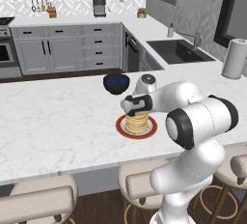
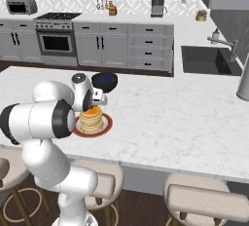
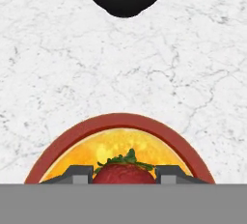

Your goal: Take the strawberry from the fridge and place it on top of the pancake, located on the dining counter.

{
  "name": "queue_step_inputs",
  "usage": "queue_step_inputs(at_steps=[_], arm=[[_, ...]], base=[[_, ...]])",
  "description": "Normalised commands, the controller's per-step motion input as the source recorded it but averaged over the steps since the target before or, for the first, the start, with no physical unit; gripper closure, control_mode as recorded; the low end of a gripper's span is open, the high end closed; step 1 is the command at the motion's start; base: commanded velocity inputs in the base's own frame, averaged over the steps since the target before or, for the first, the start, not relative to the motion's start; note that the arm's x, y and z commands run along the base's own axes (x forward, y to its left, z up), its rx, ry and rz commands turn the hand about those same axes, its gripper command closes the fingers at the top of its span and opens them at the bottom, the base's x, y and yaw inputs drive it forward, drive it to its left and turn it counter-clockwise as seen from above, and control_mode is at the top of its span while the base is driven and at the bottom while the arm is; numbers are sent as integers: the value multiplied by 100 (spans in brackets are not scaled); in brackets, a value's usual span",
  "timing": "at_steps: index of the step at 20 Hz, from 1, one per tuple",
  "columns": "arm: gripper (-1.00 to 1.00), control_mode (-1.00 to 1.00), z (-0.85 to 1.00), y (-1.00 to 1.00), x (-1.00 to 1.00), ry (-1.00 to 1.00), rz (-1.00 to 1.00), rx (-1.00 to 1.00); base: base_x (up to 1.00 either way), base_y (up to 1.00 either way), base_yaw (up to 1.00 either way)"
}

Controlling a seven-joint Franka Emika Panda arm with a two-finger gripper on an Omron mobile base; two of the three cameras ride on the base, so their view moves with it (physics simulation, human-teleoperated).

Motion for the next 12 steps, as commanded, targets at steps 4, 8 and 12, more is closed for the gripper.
queue_step_inputs(at_steps=[4, 8, 12], arm=[[100, -100, -16, 4, -1, 3, 0, 0], [-100, -100, -8, 0, -1, 0, 0, 0], [-100, -100, -2, 0, -10, 0, 0, 0]], base=[[0, 0, 0], [0, 0, 0], [0, 0, 0]])
